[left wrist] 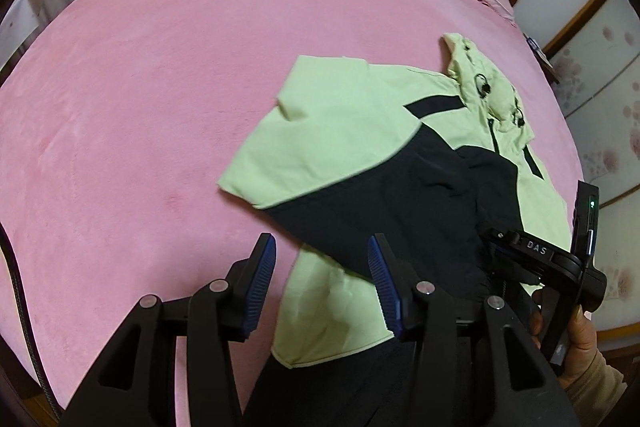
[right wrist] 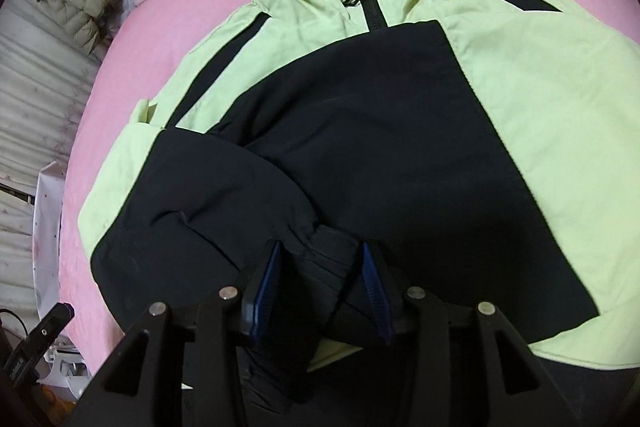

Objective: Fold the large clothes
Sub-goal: 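Fold the held sleeve across the jacket front with the left tool, then release the sleeve and smooth the jacket side panel with the left tool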

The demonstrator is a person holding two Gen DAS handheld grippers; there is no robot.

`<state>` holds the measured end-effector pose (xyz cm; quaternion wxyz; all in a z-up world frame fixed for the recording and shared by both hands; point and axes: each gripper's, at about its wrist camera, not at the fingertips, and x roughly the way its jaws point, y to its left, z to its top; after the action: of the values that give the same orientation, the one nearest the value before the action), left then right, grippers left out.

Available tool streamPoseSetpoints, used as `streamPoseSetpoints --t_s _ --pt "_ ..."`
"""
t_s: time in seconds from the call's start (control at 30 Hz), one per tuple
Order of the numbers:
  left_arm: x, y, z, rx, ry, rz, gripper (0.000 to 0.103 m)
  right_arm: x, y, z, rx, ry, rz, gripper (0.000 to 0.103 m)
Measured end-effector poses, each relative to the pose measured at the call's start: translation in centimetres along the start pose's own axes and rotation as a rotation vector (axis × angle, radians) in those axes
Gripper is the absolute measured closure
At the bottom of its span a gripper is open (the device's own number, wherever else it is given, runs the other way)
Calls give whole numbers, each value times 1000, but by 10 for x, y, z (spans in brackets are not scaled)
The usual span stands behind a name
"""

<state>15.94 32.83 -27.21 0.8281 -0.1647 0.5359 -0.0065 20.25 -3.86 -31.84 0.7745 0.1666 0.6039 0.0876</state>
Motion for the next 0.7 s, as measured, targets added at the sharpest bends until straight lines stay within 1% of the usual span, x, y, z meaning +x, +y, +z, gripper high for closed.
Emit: streamPoseSetpoints --t_s 0.1,0.17,0.23,0.3,0.37,0.43,0.5,0.57,0.6,0.7 --pt "-2 -7 -1 32 -4 9 56 -5 10 -4 -34 -16 7 76" --pt "-4 -8 -2 51 -11 19 56 -21 22 -6 -73 -45 11 80" --pt "-5 -9 -4 61 -9 28 56 -41 33 -6 -103 -80 28 80" --pt "-3 -9 -6 62 -2 37 56 -73 48 -6 -170 -148 43 80" --pt "2 -9 -8 59 6 46 56 -108 59 -2 -240 -229 34 81" --pt "8 -12 -7 61 11 50 56 -134 58 7 -267 -287 22 81" --pt "17 -20 -6 72 16 54 56 -154 44 18 -268 -323 -23 80" --pt "26 -31 -5 94 18 57 56 -162 25 29 -265 -338 -83 80" --pt "30 -35 -4 102 22 61 56 -163 12 36 -270 -340 -132 80" --pt "45 -52 -4 132 43 68 56 -146 -13 56 -274 -320 -229 80"
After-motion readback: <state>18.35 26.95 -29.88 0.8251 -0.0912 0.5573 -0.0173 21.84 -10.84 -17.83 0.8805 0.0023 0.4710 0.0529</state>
